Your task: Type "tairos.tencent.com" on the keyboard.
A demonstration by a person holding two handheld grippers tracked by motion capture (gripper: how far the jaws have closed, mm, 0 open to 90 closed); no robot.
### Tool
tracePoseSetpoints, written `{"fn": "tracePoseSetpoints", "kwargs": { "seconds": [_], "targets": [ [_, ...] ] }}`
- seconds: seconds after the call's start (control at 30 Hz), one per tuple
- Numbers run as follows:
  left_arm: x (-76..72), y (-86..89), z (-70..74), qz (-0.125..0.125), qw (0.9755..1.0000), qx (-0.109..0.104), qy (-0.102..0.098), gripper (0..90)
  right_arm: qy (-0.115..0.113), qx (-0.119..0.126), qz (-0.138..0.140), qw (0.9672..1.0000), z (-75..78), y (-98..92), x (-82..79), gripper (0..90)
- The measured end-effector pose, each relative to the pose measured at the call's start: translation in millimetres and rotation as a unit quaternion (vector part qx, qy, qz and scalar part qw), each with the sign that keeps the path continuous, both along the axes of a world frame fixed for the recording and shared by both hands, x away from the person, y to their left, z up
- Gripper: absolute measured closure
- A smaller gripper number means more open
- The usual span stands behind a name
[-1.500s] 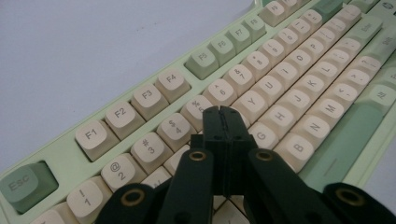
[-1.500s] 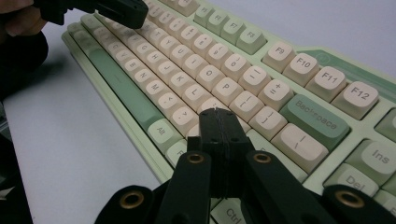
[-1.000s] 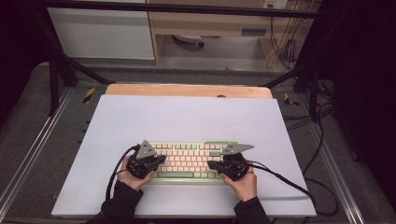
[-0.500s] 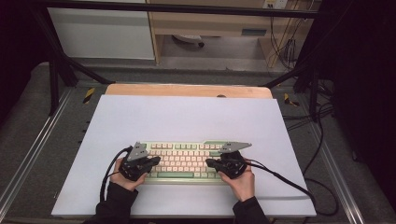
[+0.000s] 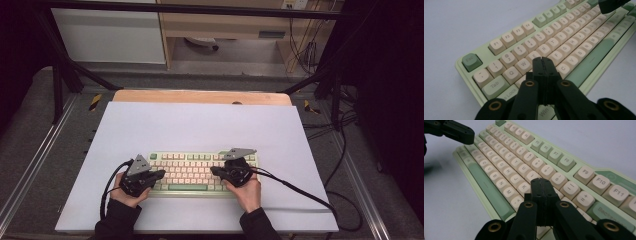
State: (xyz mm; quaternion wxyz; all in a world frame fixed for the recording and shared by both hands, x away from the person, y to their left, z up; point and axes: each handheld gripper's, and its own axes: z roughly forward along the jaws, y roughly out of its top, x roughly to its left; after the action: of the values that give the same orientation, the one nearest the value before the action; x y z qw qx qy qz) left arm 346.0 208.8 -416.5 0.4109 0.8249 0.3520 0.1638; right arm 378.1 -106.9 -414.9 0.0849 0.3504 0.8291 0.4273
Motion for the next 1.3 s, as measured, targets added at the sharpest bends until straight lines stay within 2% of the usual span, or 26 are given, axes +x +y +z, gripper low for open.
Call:
{"fn": "tracePoseSetpoints", "kwargs": {
  "seconds": [0.2, 0.53, 1.3],
  "targets": [
    [-1.7, 5.0, -1.0, 0.002, 1.0, 0.0, 0.002, 90.0, -0.001, -0.01, -0.001, 0.9999, -0.5, 9.0, 4.8, 90.0],
    [-3.3, 13.2, -1.0, 0.008, 1.0, -0.005, 0.002, 90.0, 0.003, -0.011, -0.006, 0.9999, -3.0, 16.7, 12.9, 90.0],
    [-2.6, 13.3, -2.1, 0.008, 1.0, -0.005, 0.003, 90.0, 0.011, -0.038, -0.006, 0.9992, -13.5, 23.8, 17.0, 90.0]
  ]
}}
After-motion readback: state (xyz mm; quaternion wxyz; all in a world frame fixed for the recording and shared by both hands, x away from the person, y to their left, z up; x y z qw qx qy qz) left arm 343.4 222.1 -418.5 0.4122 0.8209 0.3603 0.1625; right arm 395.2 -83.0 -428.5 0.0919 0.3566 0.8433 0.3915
